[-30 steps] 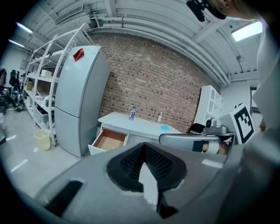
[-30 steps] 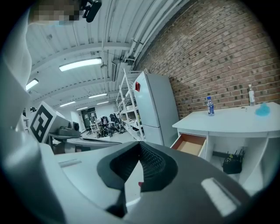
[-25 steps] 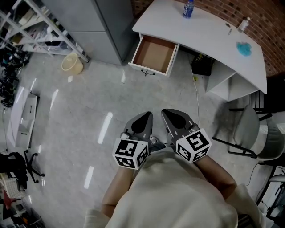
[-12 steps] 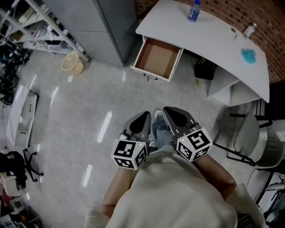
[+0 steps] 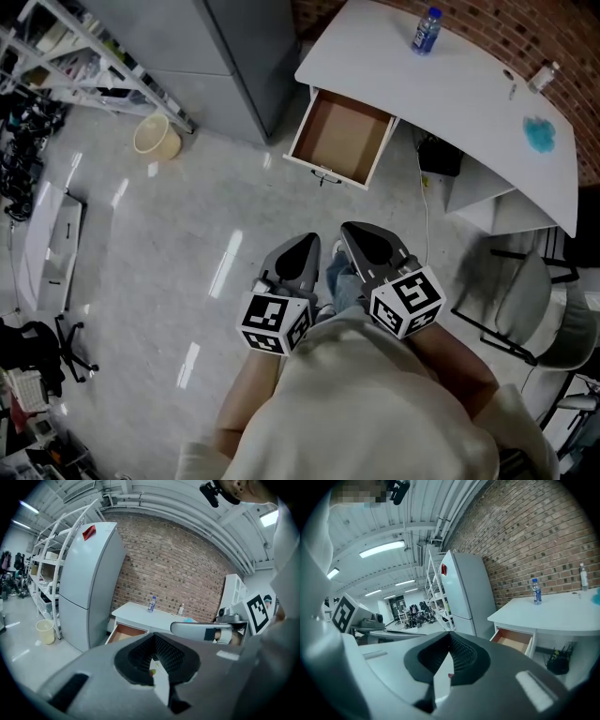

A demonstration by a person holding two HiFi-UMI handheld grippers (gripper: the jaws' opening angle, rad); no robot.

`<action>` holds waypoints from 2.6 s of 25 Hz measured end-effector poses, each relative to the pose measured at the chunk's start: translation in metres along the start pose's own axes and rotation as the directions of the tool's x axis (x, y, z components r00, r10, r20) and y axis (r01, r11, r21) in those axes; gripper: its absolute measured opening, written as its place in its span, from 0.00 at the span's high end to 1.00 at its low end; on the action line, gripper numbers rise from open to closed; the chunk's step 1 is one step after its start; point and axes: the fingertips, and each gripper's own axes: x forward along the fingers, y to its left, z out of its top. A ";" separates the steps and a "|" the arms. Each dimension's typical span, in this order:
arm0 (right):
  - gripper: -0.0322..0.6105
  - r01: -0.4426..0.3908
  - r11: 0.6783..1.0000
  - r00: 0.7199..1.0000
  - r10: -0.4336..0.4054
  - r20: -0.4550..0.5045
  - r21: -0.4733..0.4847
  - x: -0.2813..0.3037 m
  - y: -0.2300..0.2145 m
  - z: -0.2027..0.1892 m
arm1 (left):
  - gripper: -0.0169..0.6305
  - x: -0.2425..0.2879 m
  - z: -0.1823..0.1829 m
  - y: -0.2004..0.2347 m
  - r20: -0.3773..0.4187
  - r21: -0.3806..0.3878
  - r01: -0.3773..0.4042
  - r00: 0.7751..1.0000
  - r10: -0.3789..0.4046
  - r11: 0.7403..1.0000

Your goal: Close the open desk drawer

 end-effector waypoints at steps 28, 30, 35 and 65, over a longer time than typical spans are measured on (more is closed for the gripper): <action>0.94 -0.080 0.995 0.989 0.086 -0.120 0.055 0.115 -0.139 0.027 | 0.97 0.157 0.031 0.101 -0.087 -0.132 -0.142 0.988 0.131 0.981; 0.94 -0.073 0.995 0.988 0.081 -0.131 0.067 0.117 -0.147 0.023 | 0.97 0.164 0.031 0.107 -0.090 -0.144 -0.154 0.986 0.142 0.978; 0.94 -0.046 0.993 0.986 0.061 -0.153 0.104 0.121 -0.160 0.010 | 0.97 0.174 0.024 0.119 -0.116 -0.181 -0.171 0.982 0.152 0.968; 0.94 0.268 0.906 0.948 -0.187 -0.258 0.328 0.204 -0.219 -0.157 | 0.97 0.267 -0.105 0.214 -0.316 -0.207 -0.015 0.947 -0.052 0.978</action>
